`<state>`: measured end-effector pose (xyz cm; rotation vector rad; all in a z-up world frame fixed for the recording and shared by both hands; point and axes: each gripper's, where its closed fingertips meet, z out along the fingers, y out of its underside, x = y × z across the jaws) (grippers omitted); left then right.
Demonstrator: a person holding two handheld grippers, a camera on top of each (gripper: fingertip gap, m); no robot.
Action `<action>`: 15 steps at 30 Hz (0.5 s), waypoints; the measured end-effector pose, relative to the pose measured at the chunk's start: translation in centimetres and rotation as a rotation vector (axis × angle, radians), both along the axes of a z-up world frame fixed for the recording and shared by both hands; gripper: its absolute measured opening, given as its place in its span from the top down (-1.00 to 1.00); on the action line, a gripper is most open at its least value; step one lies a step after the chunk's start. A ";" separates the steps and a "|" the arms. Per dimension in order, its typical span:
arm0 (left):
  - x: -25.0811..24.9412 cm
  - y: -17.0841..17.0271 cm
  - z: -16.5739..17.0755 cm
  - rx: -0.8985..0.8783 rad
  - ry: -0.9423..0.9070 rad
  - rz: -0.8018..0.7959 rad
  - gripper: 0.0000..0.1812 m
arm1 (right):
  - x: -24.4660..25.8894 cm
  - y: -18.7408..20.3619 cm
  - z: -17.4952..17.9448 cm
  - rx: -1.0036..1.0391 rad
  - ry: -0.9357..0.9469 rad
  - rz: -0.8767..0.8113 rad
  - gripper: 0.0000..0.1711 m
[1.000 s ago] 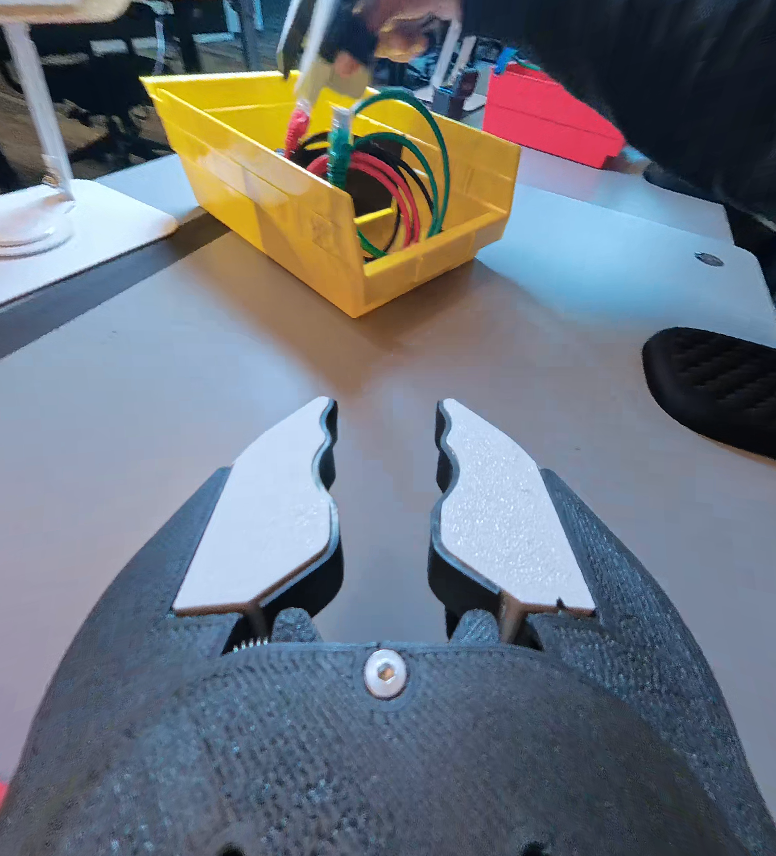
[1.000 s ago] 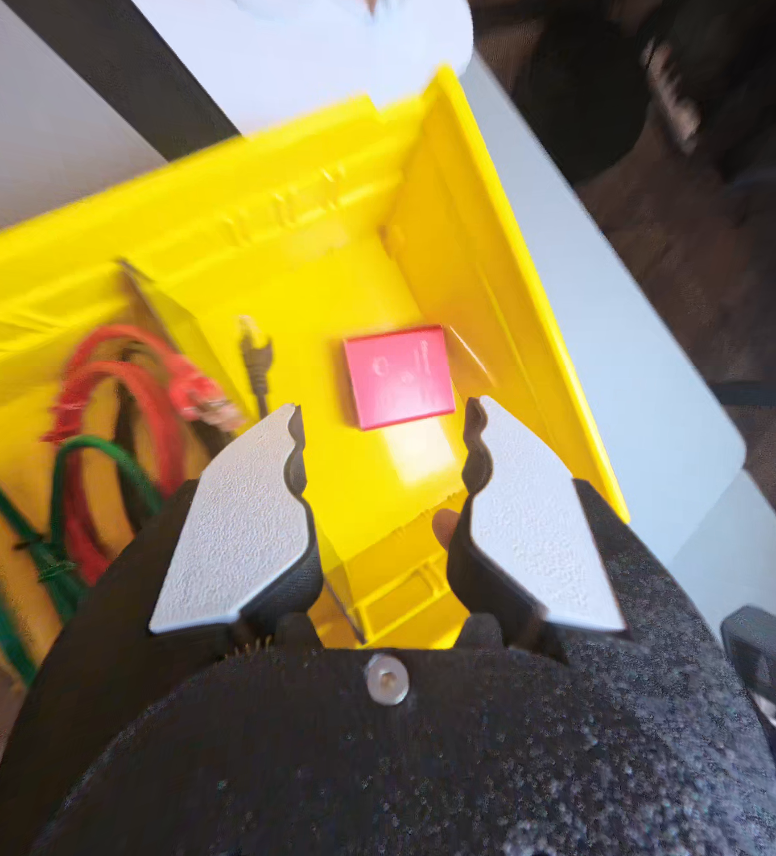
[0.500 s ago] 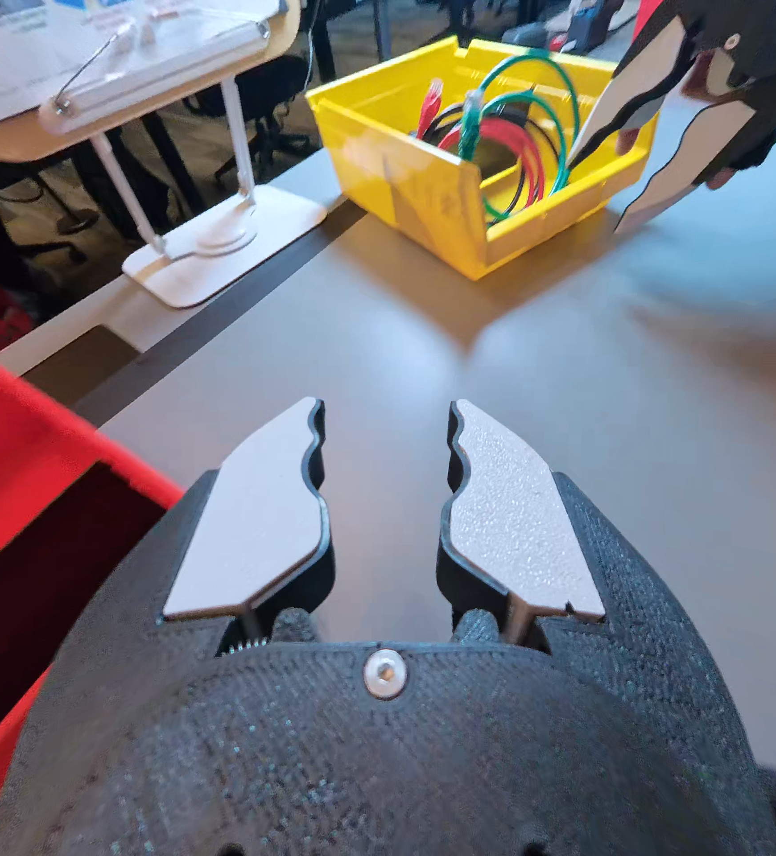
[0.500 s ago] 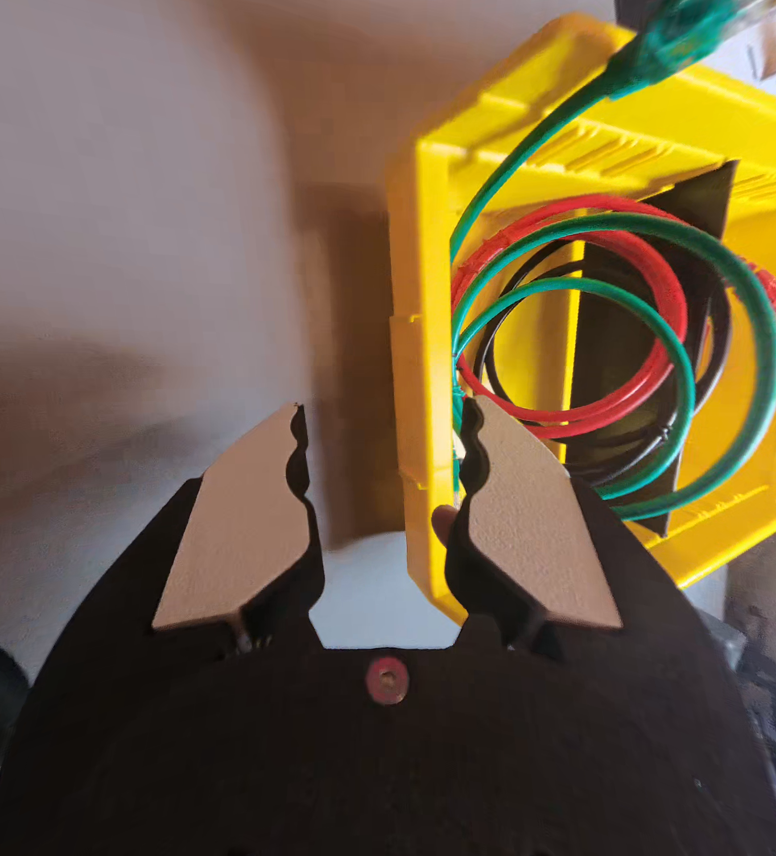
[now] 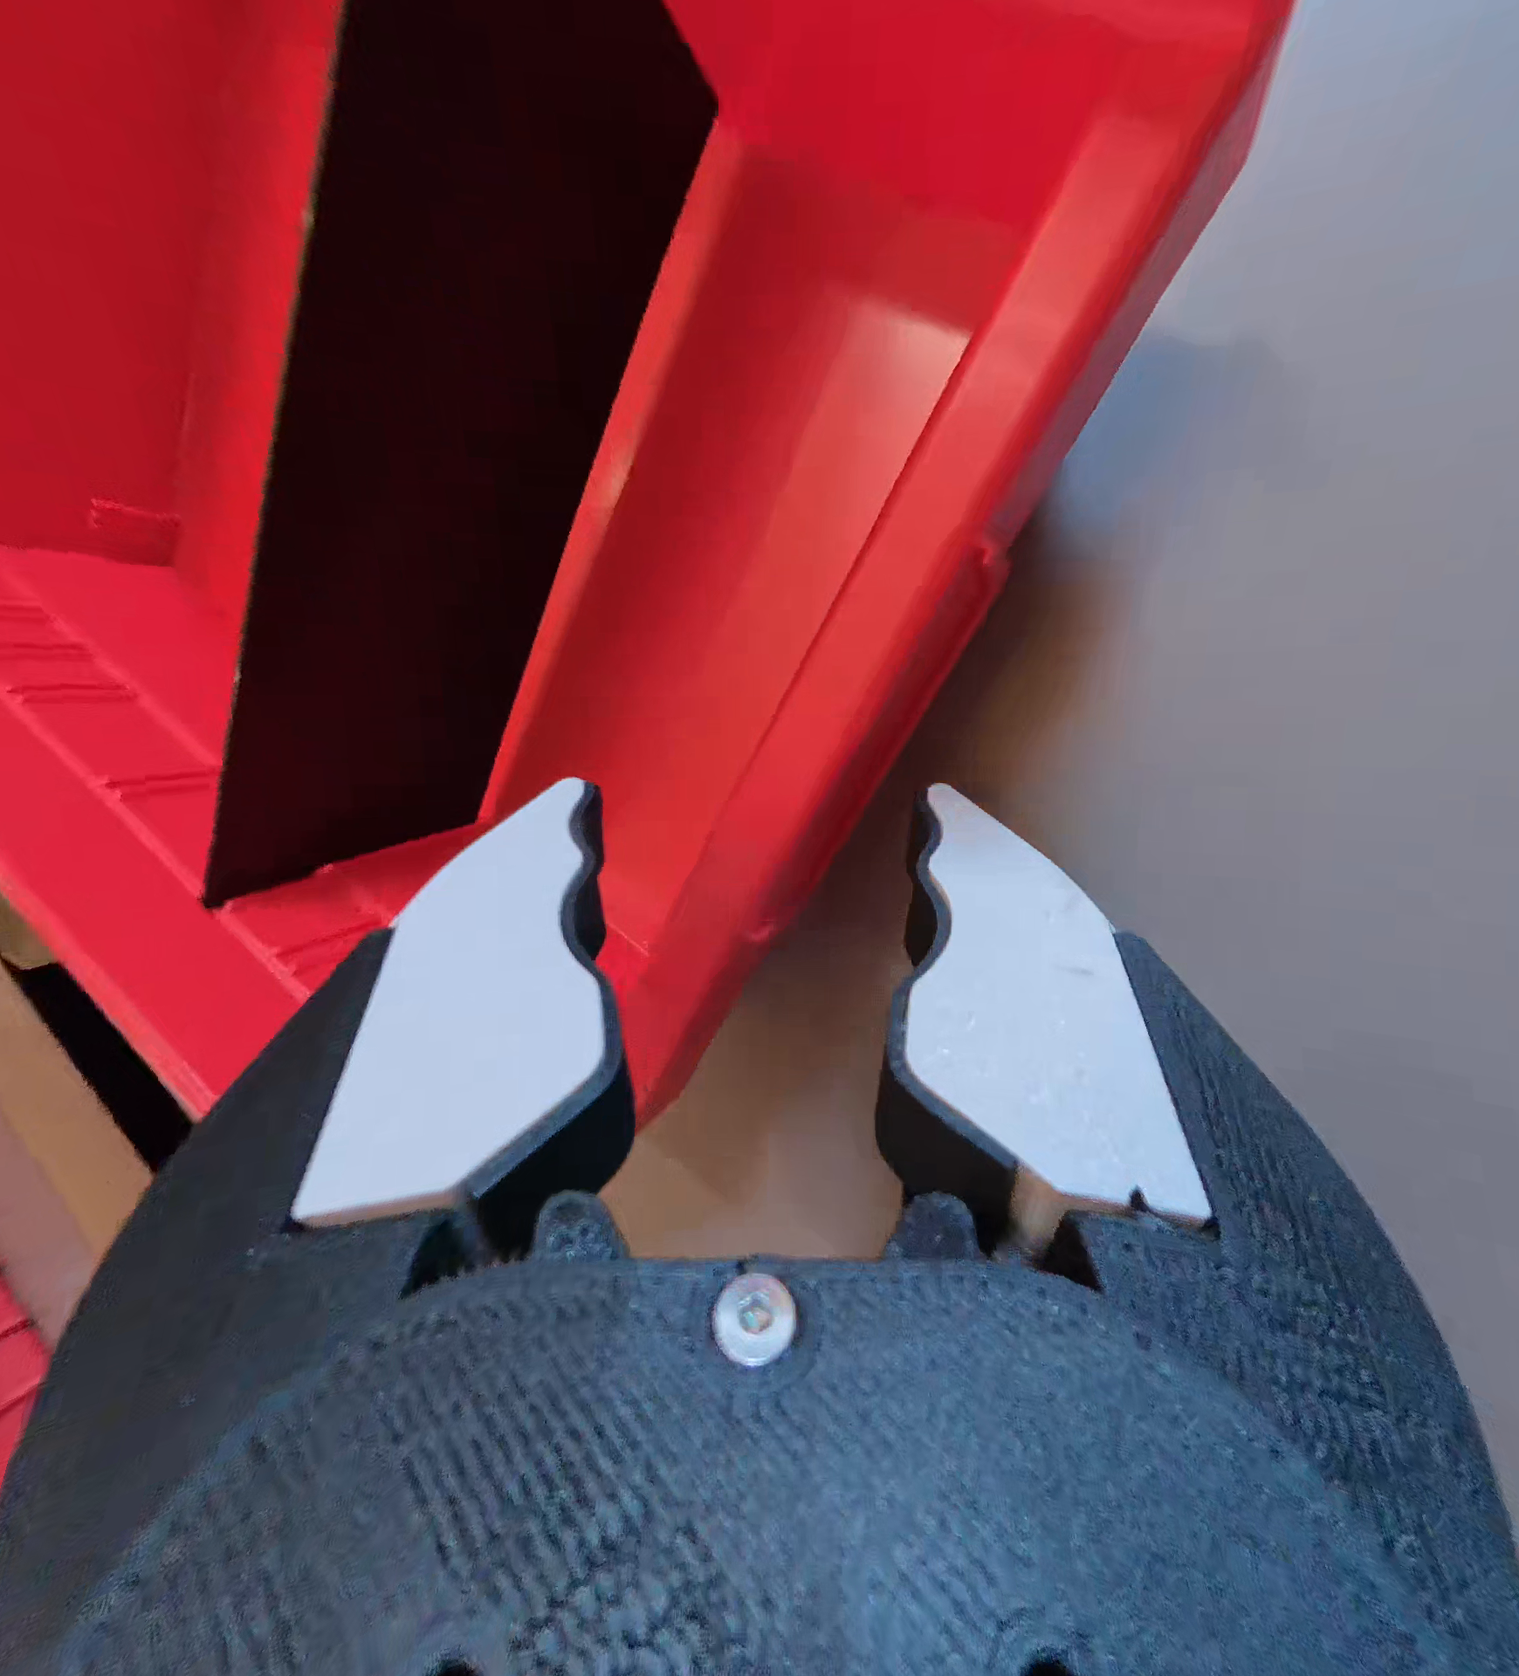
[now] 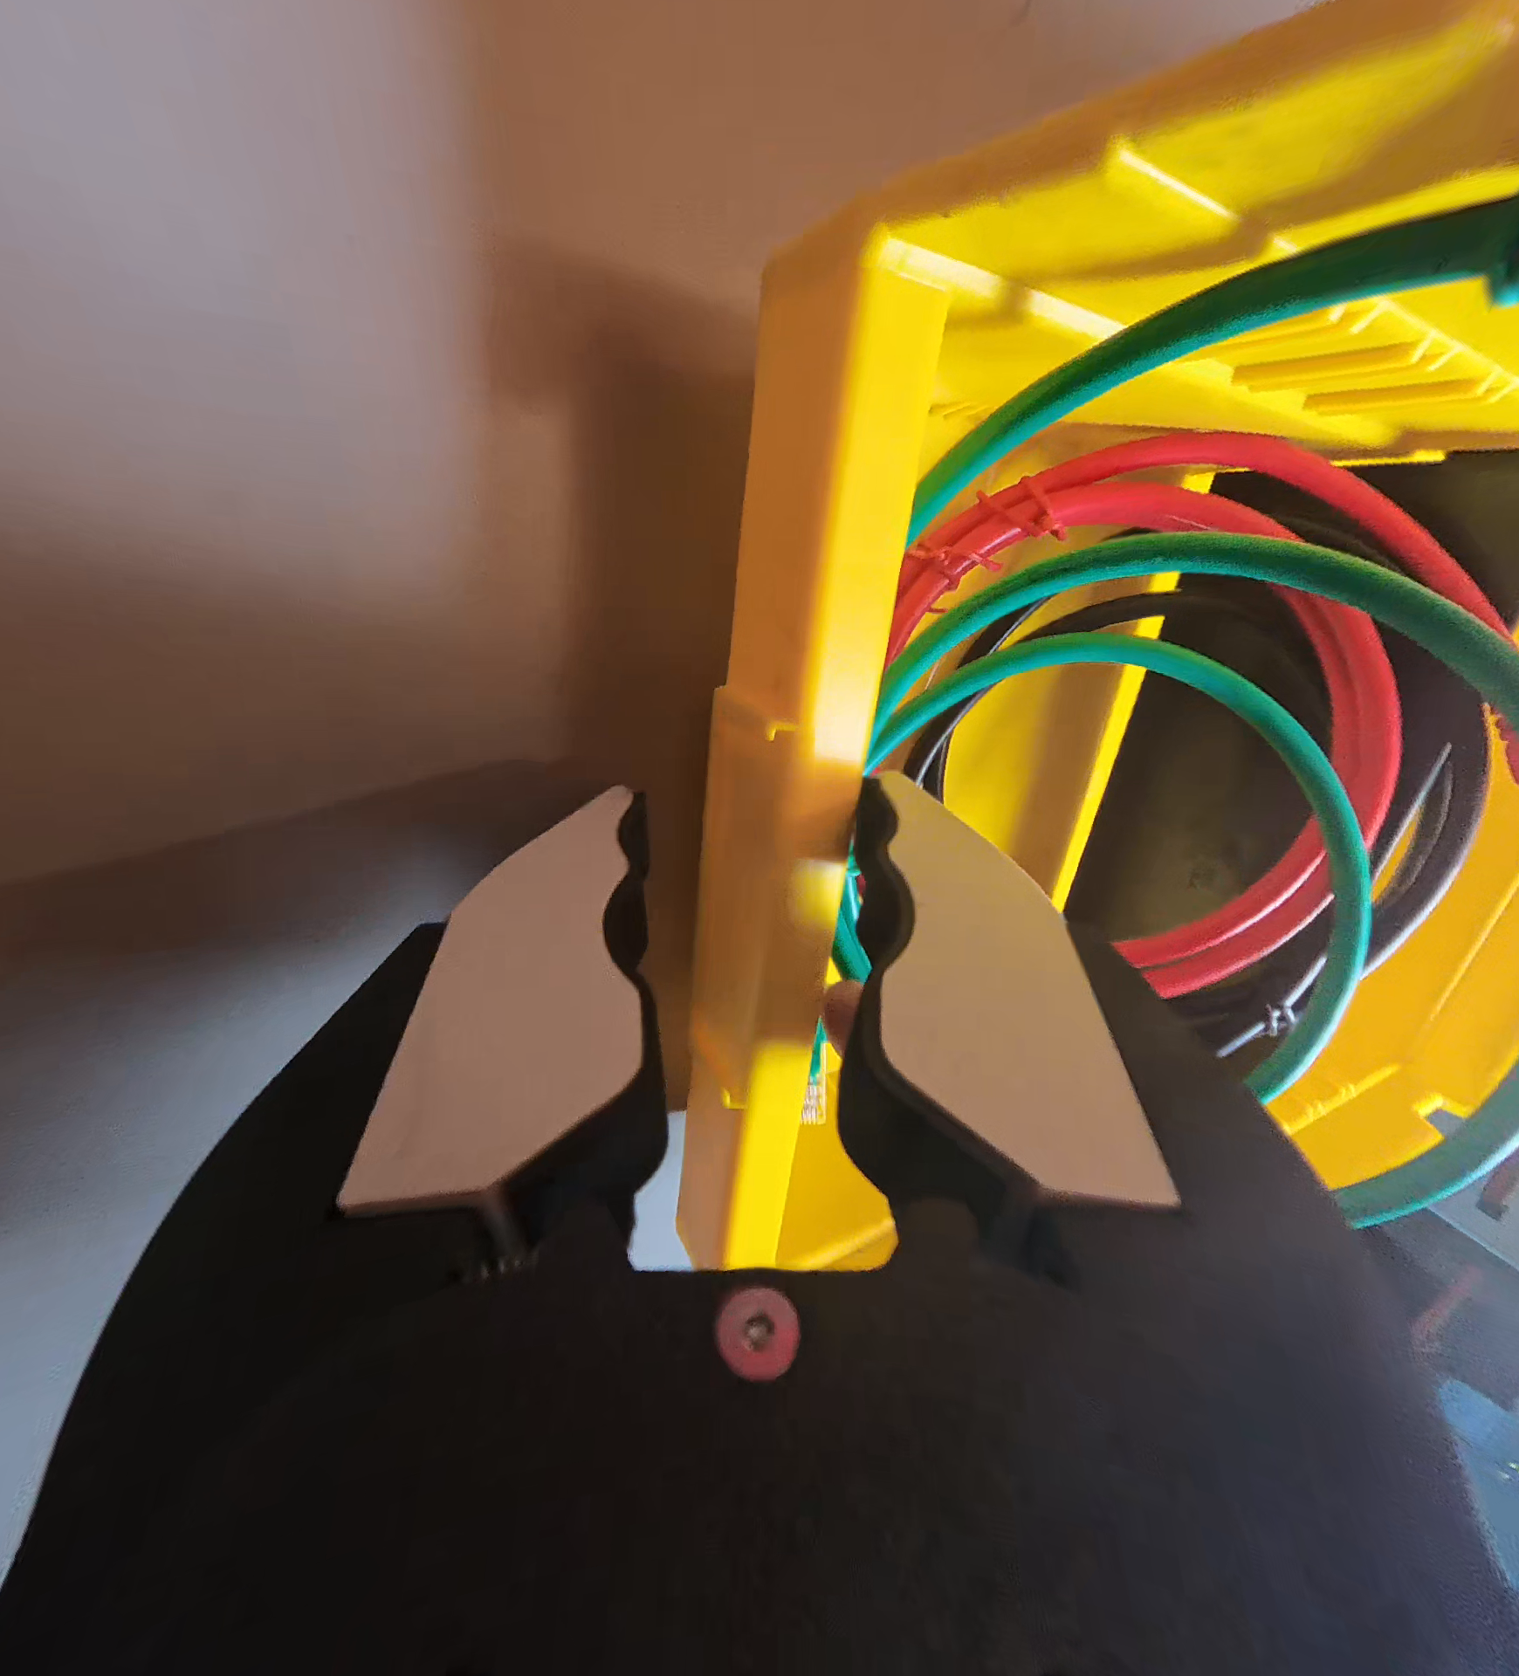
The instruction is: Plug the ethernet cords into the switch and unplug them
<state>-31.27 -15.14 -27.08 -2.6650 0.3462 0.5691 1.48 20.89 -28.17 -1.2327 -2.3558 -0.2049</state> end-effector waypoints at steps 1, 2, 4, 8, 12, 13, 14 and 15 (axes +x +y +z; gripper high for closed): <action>-0.3 0.1 -0.6 -0.033 0.018 -0.011 0.28 | -0.1 0.1 0.0 0.012 -0.004 0.011 0.56; -0.5 0.3 -1.2 -0.065 0.033 -0.020 0.29 | -0.2 0.4 0.0 0.033 -0.003 0.026 0.63; -0.7 1.1 -1.8 -0.098 0.069 -0.064 0.39 | -0.2 0.4 0.0 0.030 -0.005 0.033 0.64; -0.2 3.0 -2.1 -0.095 0.119 -0.140 0.60 | 0.6 0.0 0.1 0.028 0.002 0.046 0.64; 1.6 5.3 -2.0 -0.069 0.182 -0.204 0.67 | 2.3 -2.3 0.1 0.028 0.013 0.090 0.64; 2.0 5.7 -2.0 -0.073 0.205 -0.214 0.67 | 2.9 -3.2 0.1 0.029 0.020 0.102 0.64; 2.7 6.2 -1.9 -0.066 0.218 -0.235 0.68 | 3.5 -4.2 0.1 0.034 0.029 0.115 0.64; 3.7 6.6 -1.9 -0.058 0.218 -0.255 0.67 | 4.2 -5.1 0.1 0.039 0.041 0.127 0.64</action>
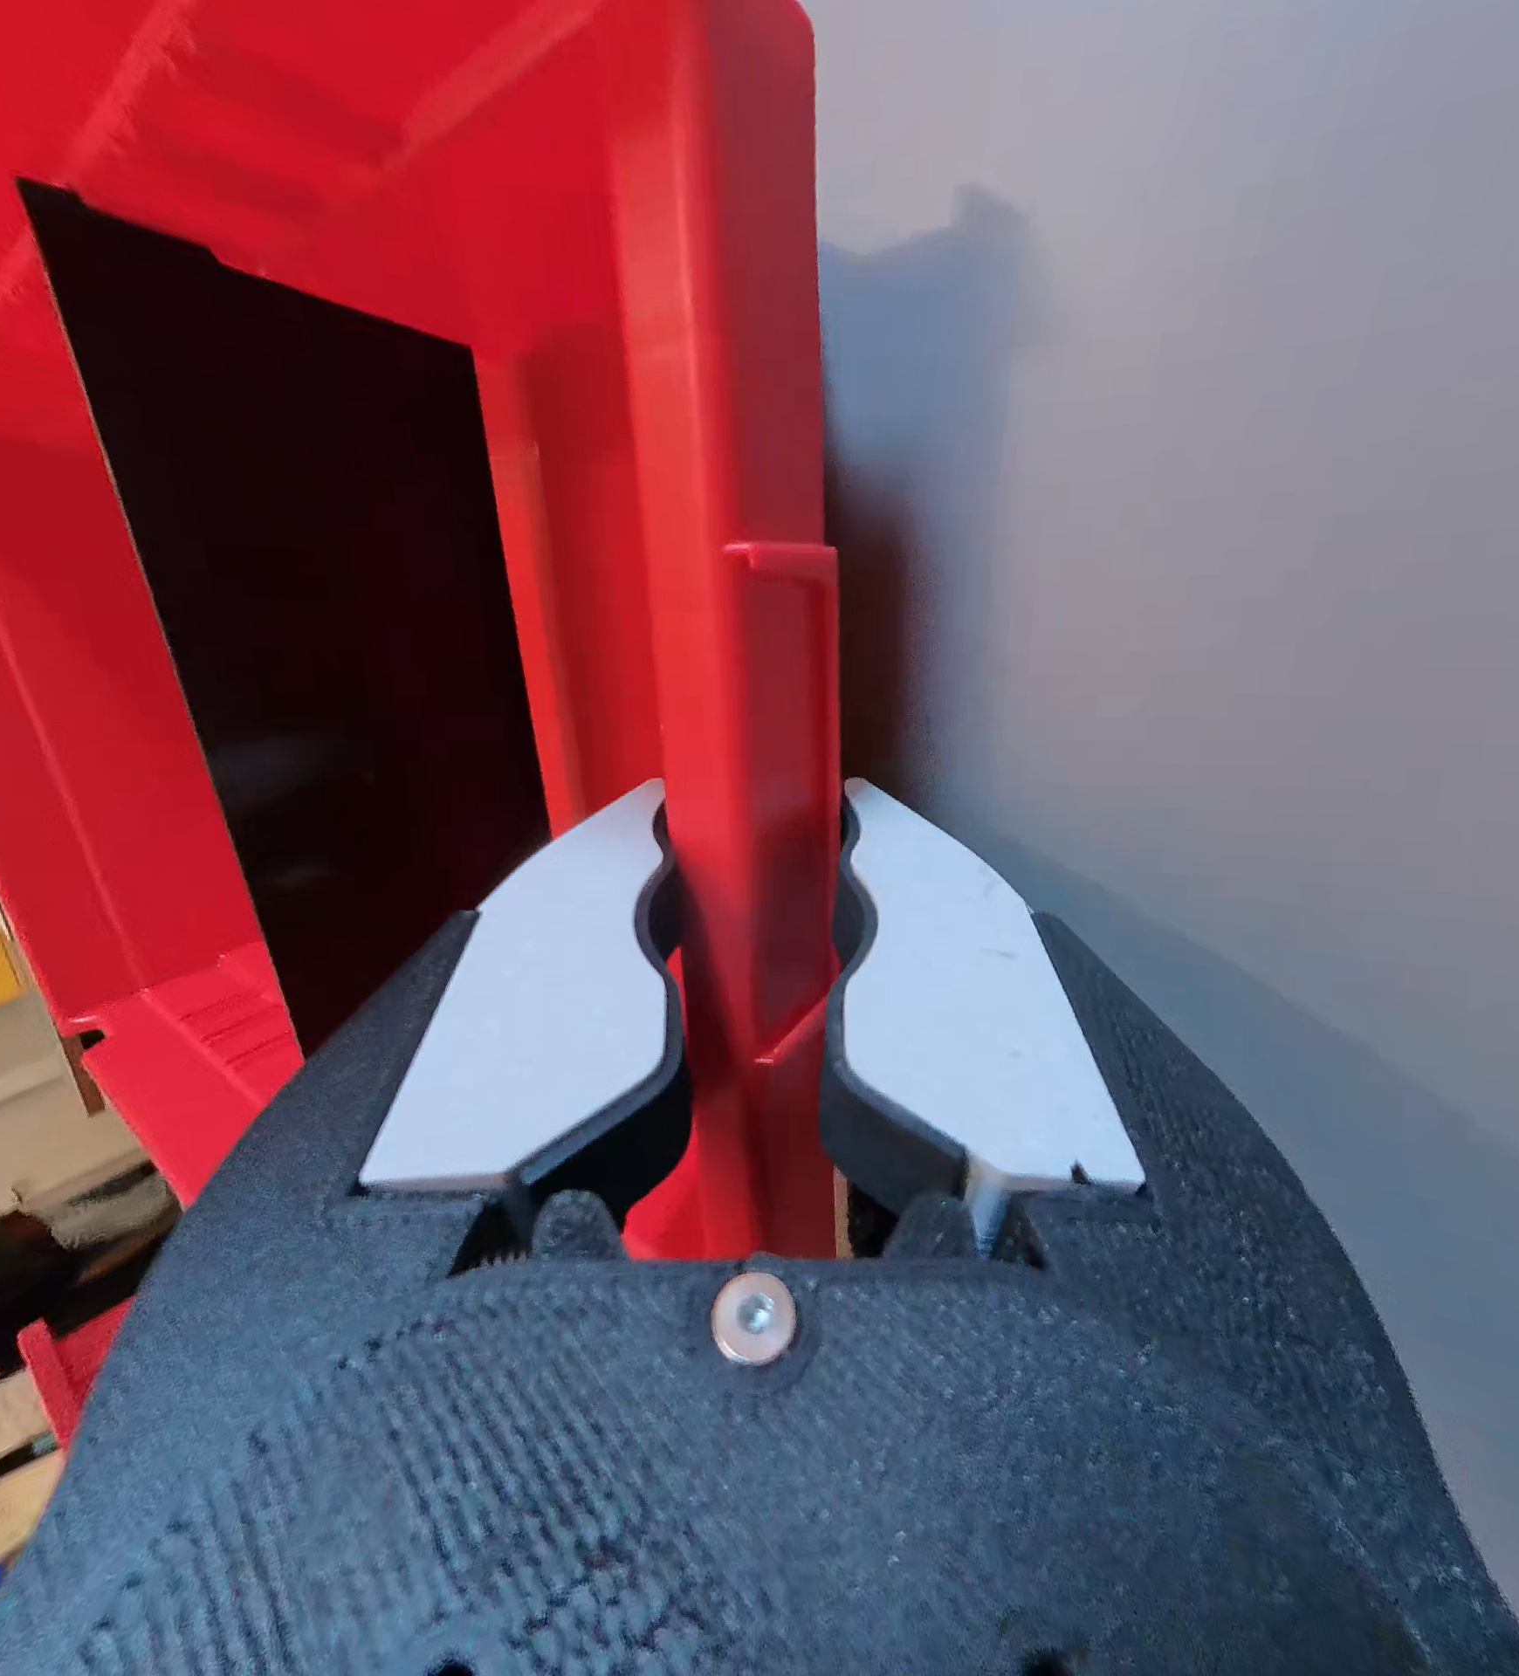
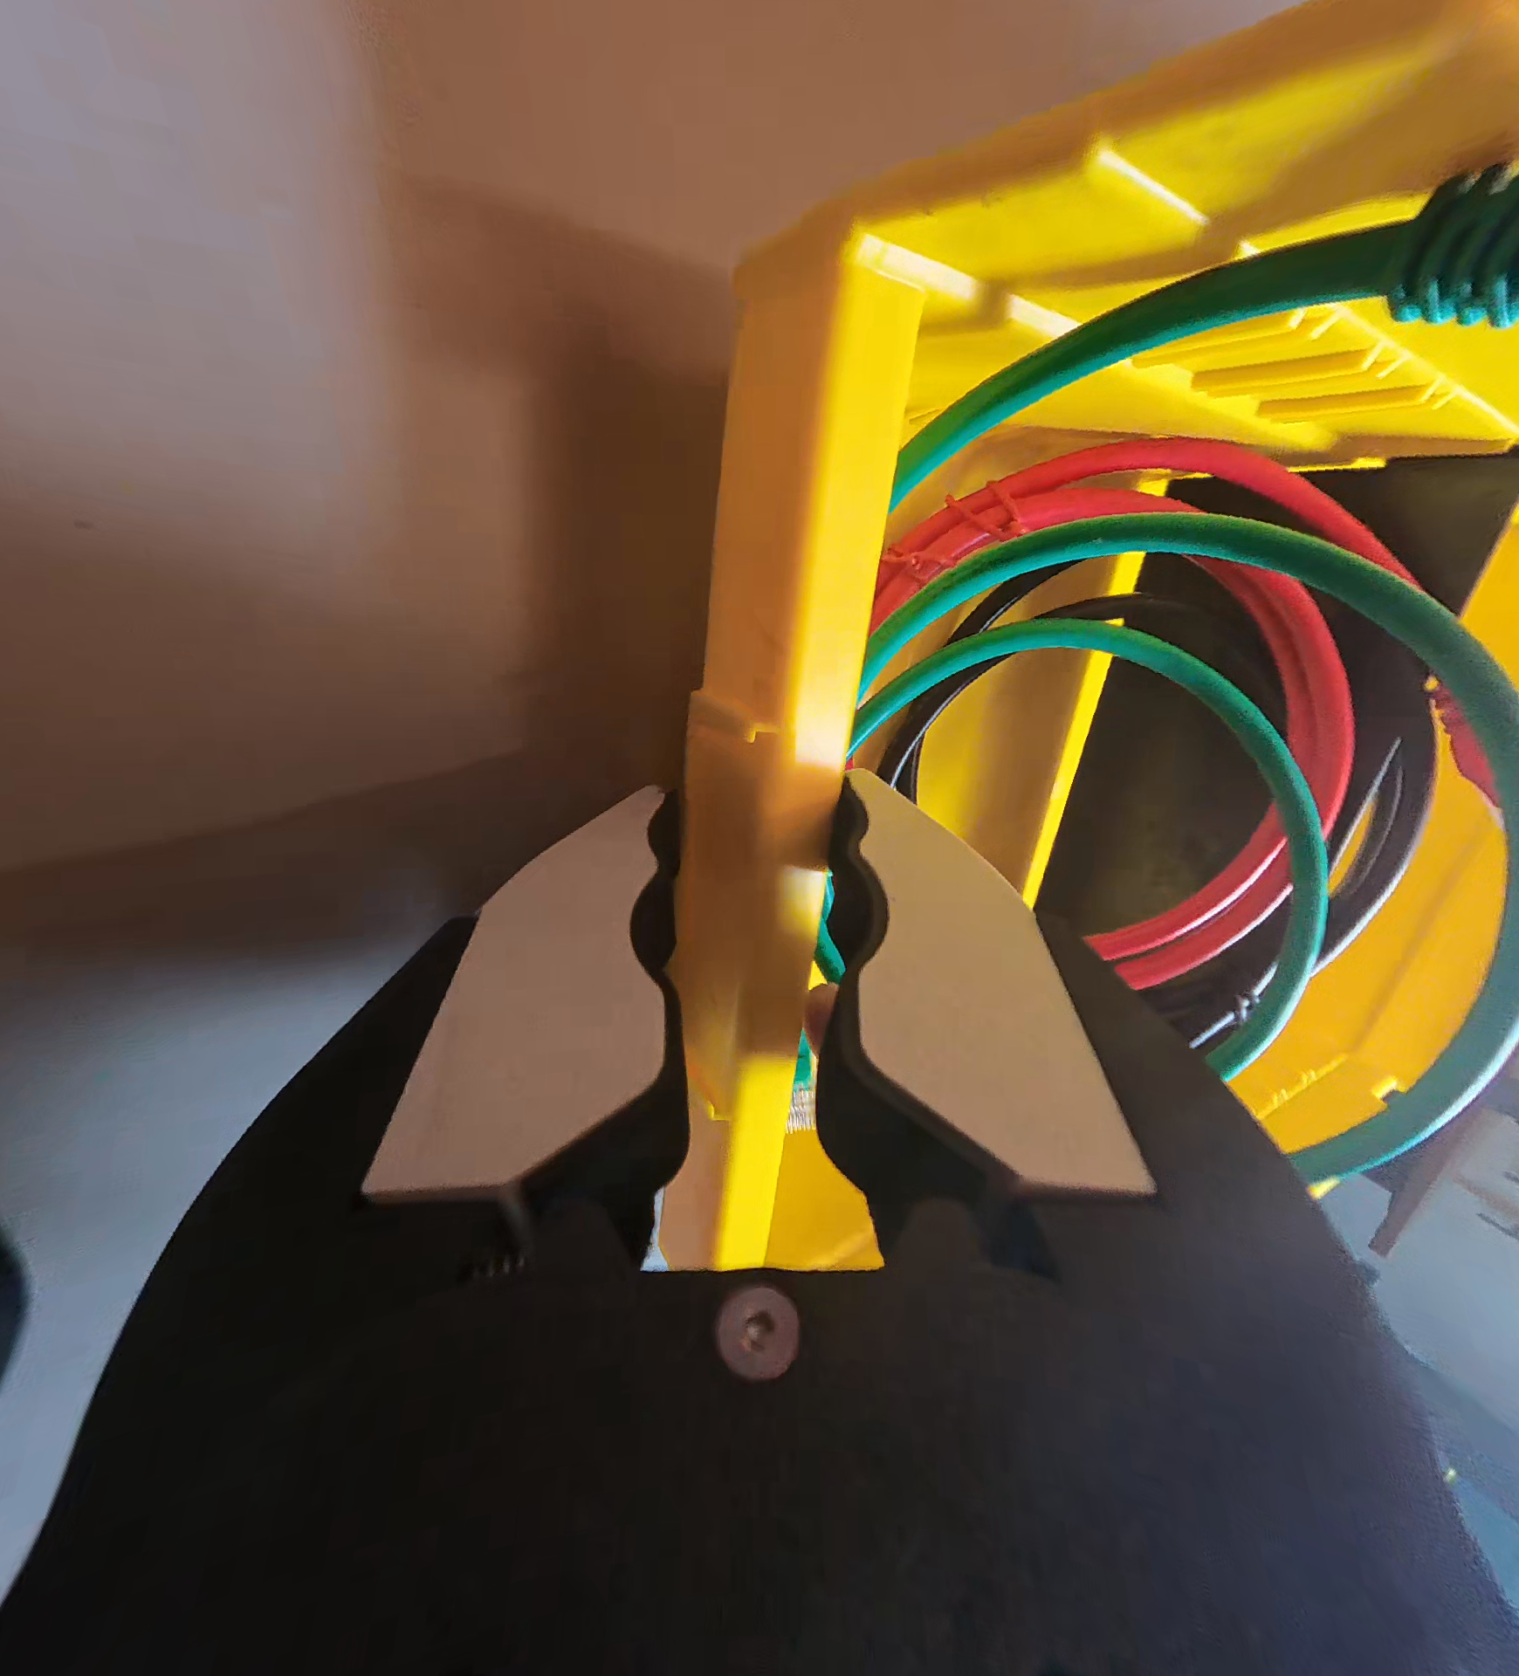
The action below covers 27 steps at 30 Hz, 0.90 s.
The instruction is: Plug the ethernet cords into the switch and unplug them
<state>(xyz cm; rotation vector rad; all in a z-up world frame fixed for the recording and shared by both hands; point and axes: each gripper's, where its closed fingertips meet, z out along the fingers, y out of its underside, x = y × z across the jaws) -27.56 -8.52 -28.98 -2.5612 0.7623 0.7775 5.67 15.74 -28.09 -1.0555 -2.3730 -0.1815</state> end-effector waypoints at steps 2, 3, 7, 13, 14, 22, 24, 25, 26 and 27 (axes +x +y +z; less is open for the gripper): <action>2.6 1.1 0.0 0.017 -0.006 -0.068 0.67 | 1.4 -2.2 0.0 0.010 0.031 0.027 0.64; 4.0 1.8 0.0 0.024 -0.009 -0.108 0.67 | 2.1 -3.3 0.0 0.005 0.050 0.037 0.64; 9.7 5.4 0.2 0.053 -0.013 -0.261 0.66 | 4.1 -8.1 0.7 -0.125 0.188 0.008 0.62; 14.0 11.5 1.4 0.188 -0.136 -0.315 0.52 | 7.2 -11.7 7.8 -0.486 0.656 -0.134 0.55; 14.1 11.9 2.0 0.219 -0.184 -0.290 0.47 | 8.4 -10.8 8.4 -0.504 0.719 -0.193 0.58; 24.7 8.3 9.3 0.531 -0.955 -0.176 0.43 | 15.7 -2.0 6.8 -0.651 1.056 -0.679 0.47; 28.4 7.3 9.6 0.554 -1.071 -0.135 0.44 | 14.6 -1.3 5.9 -0.662 1.060 -0.715 0.43; 29.8 7.3 9.4 0.571 -1.087 -0.119 0.43 | 13.9 -1.2 5.6 -0.671 1.065 -0.717 0.42; 31.1 7.5 9.1 0.595 -1.100 -0.092 0.43 | 13.1 -1.1 5.5 -0.686 1.076 -0.720 0.42; 31.9 8.1 8.8 0.625 -1.106 -0.052 0.43 | 12.5 -0.9 5.4 -0.698 1.085 -0.729 0.42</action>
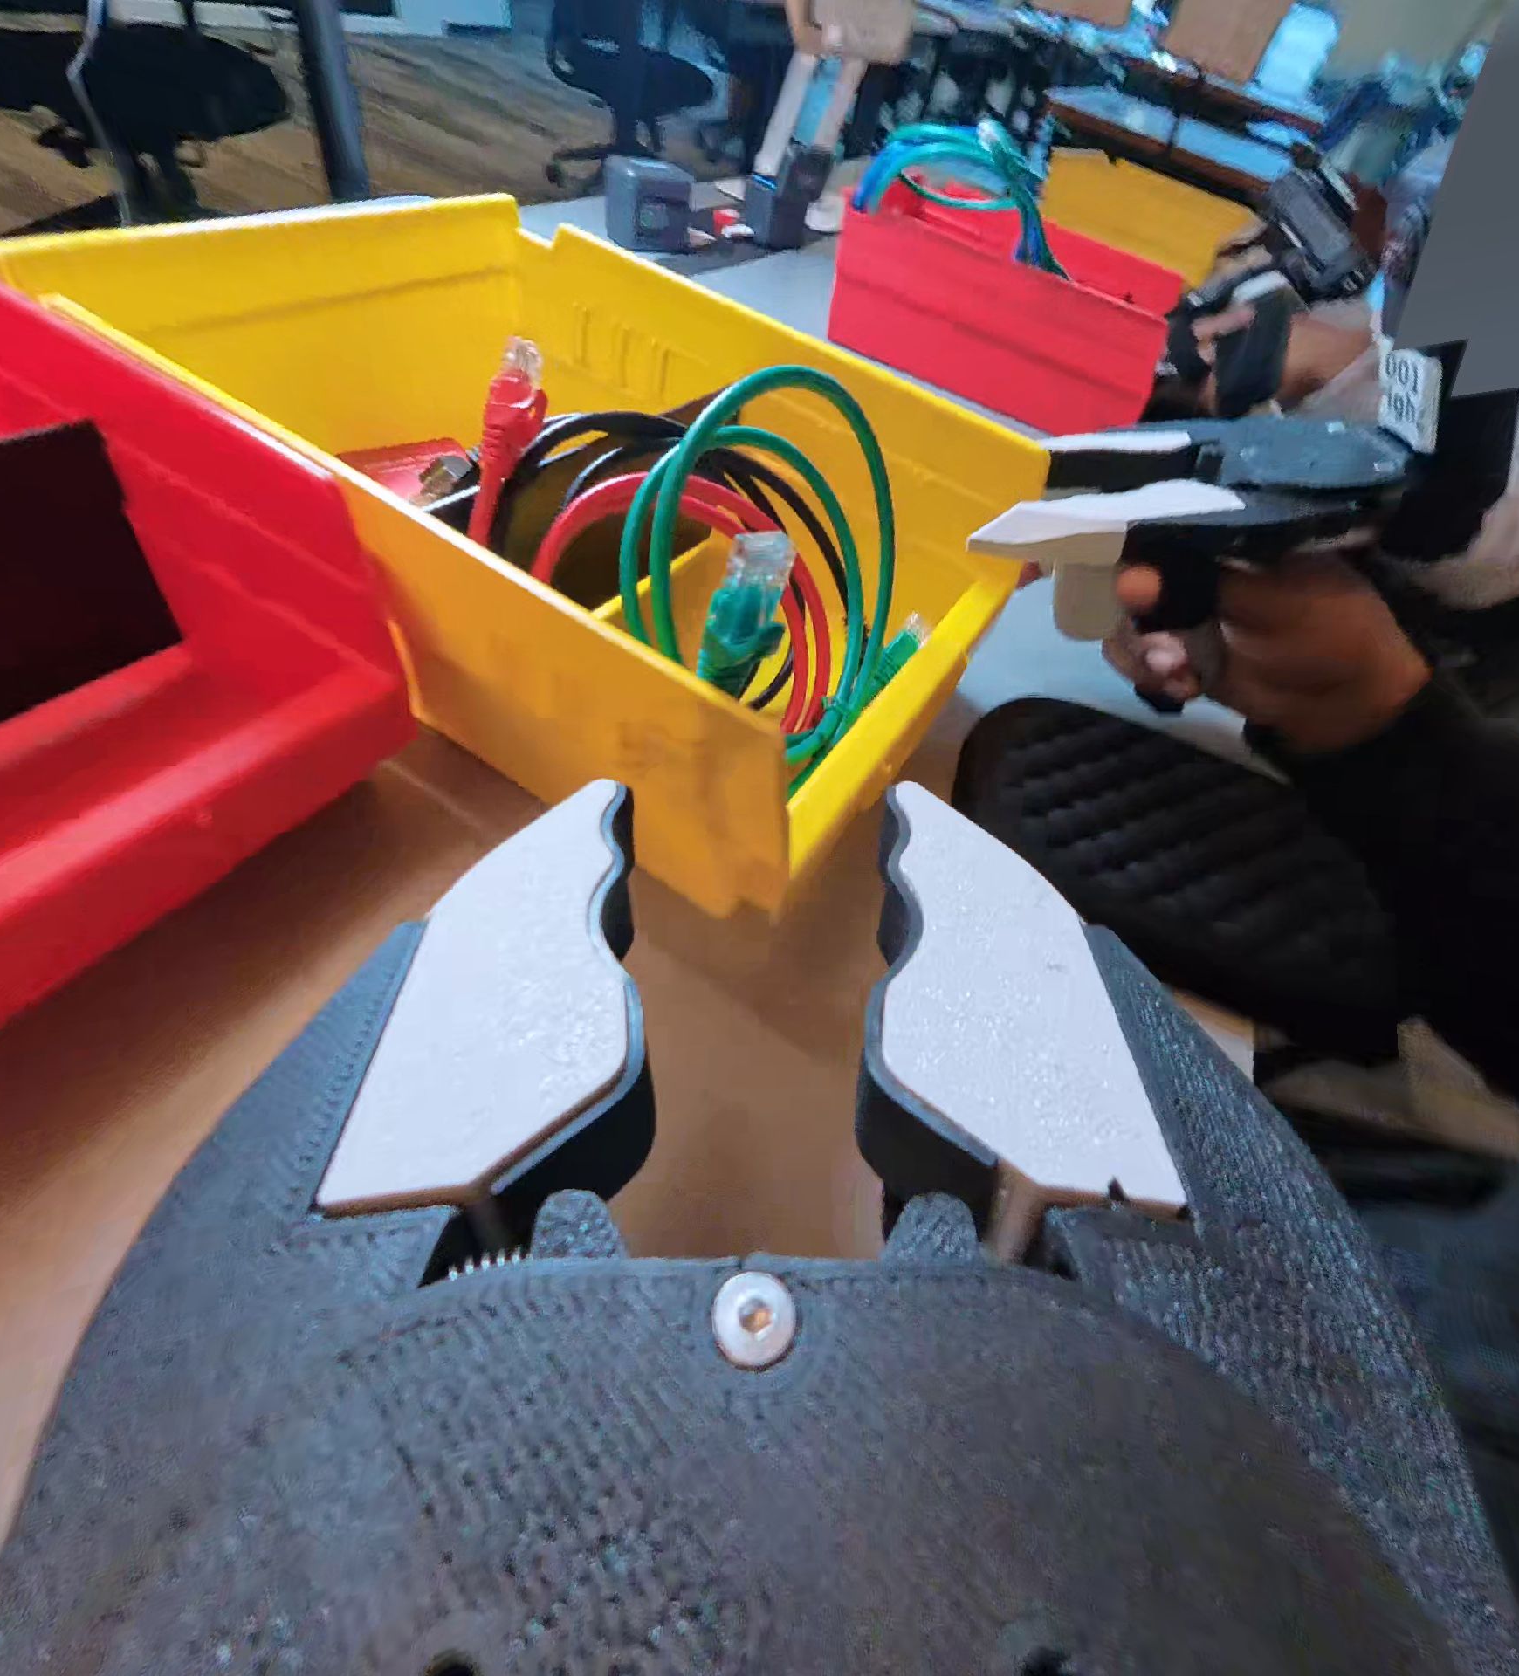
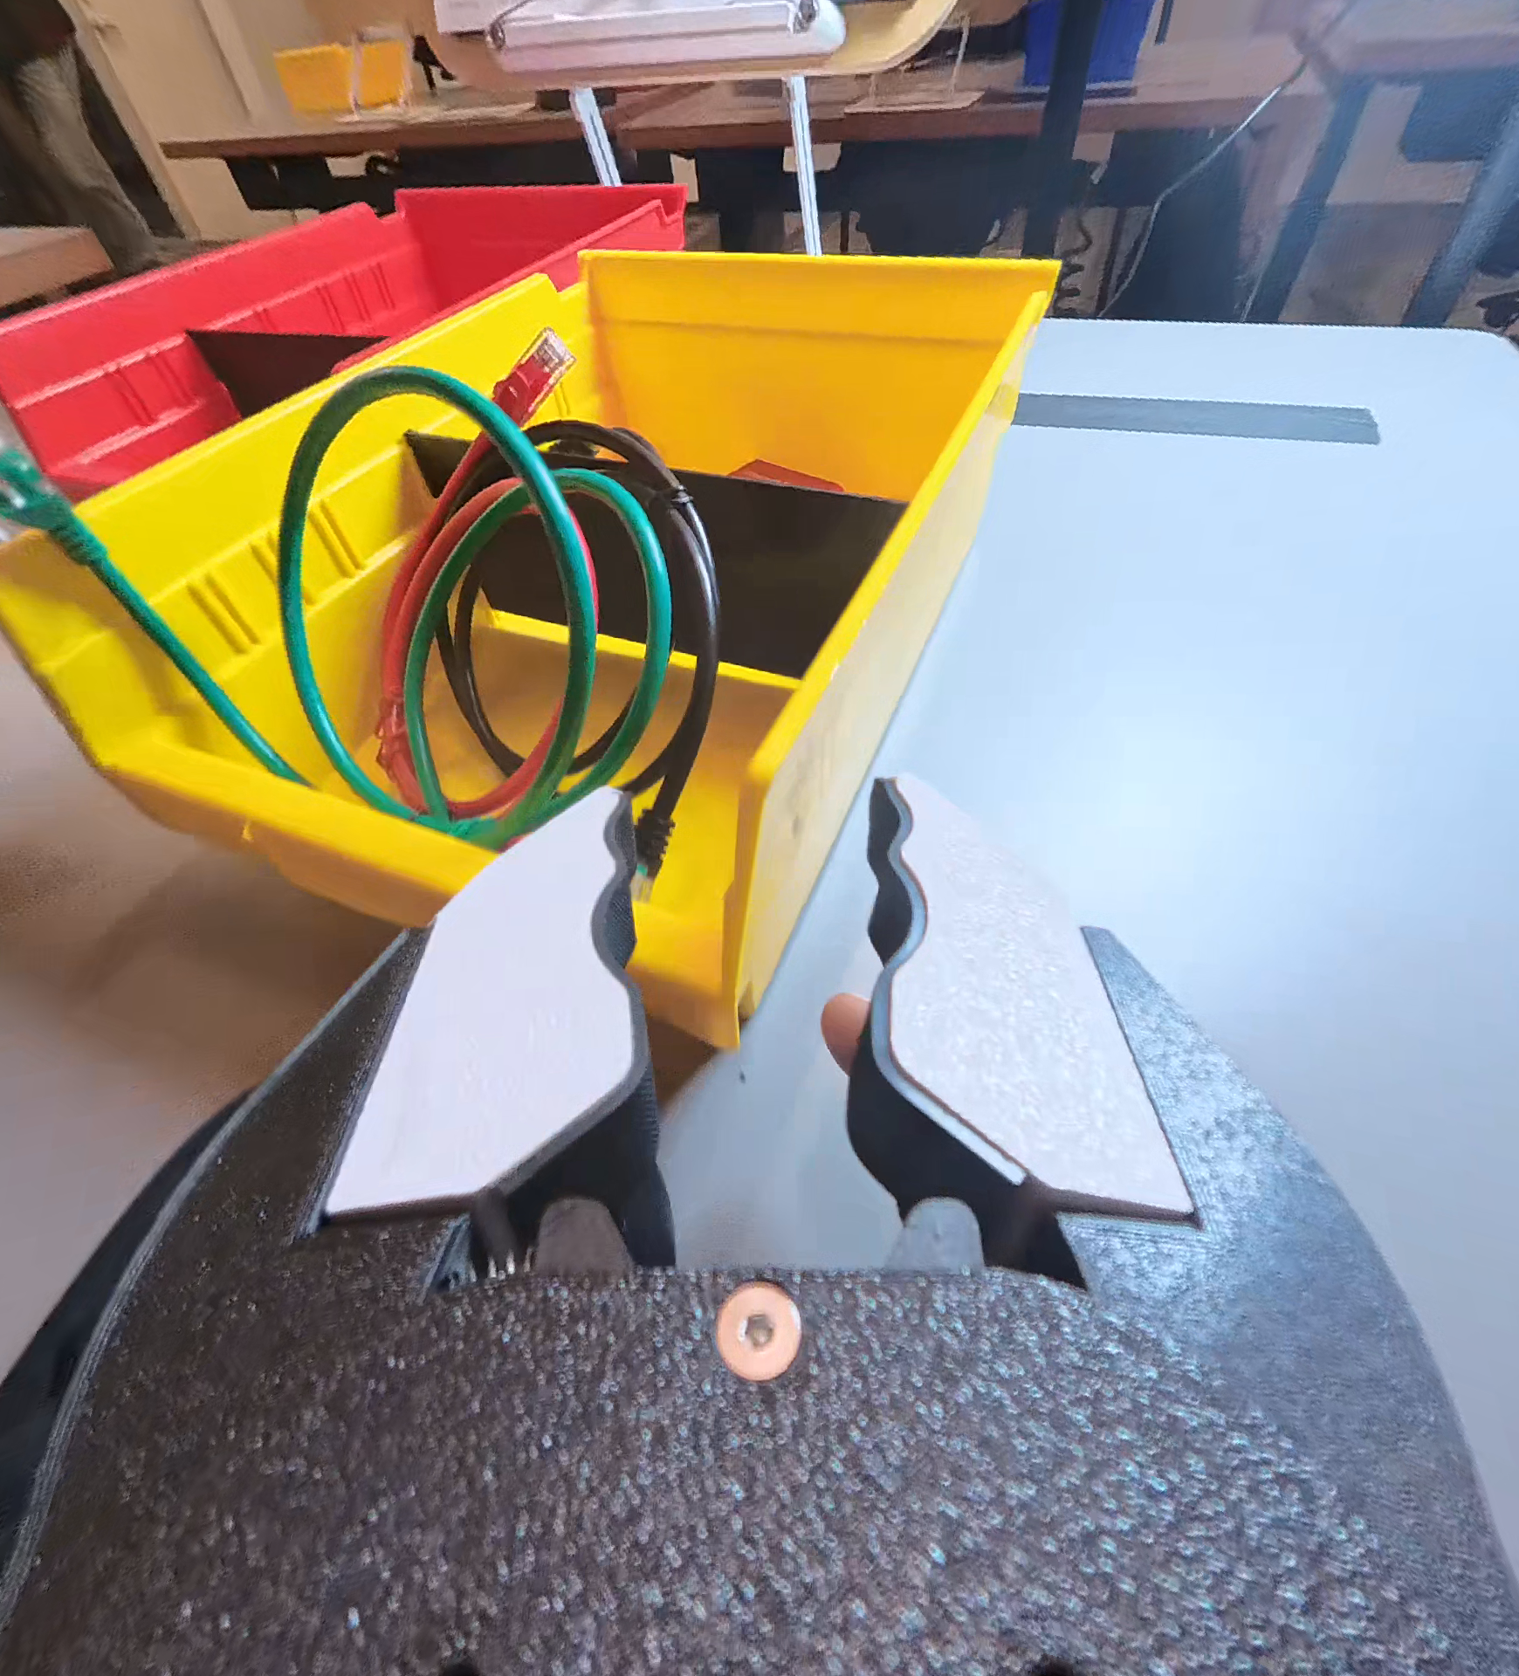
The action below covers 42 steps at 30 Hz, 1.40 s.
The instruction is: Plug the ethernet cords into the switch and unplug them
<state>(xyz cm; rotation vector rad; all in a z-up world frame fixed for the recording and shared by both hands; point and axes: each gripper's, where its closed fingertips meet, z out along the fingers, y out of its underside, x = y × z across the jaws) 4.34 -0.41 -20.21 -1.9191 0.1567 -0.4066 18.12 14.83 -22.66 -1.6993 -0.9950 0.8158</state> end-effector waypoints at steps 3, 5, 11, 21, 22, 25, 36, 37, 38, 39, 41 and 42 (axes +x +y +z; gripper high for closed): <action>0.8 2.7 -0.8 0.018 -0.036 0.125 0.42 | -1.1 1.1 -0.8 -0.009 -0.020 -0.037 0.47; 0.8 4.5 -1.6 0.019 -0.014 0.193 0.44 | -1.3 1.4 -0.8 0.016 -0.009 -0.043 0.57; -1.4 7.4 -2.3 0.040 0.200 0.312 0.67 | -0.6 2.1 -0.4 0.172 -0.070 -0.111 0.83; -0.5 3.5 8.9 0.310 0.348 0.314 0.86 | 2.2 -3.3 9.7 0.467 0.028 -0.200 0.89; -0.9 2.5 10.6 0.347 0.359 0.331 0.86 | 1.8 -4.2 11.4 0.500 0.053 -0.185 0.87; -3.3 -1.5 15.0 0.429 0.387 0.414 0.87 | -1.1 -7.3 16.2 0.554 0.151 -0.101 0.87; -20.1 -20.2 18.3 0.413 0.470 0.808 0.88 | -22.5 -20.9 19.9 0.481 0.334 0.335 0.83; -21.5 -21.3 17.6 0.390 0.478 0.830 0.88 | -24.2 -21.8 19.1 0.456 0.337 0.359 0.83; -22.6 -22.3 16.7 0.370 0.487 0.847 0.88 | -25.7 -22.5 18.1 0.425 0.341 0.378 0.83; -23.7 -23.1 15.7 0.350 0.490 0.864 0.88 | -27.1 -23.1 17.0 0.396 0.349 0.399 0.83; -25.6 -24.4 13.2 0.312 0.485 0.883 0.88 | -29.4 -24.3 14.5 0.340 0.360 0.440 0.82; -26.4 -25.0 11.9 0.291 0.481 0.891 0.88 | -30.4 -24.8 13.2 0.317 0.360 0.459 0.82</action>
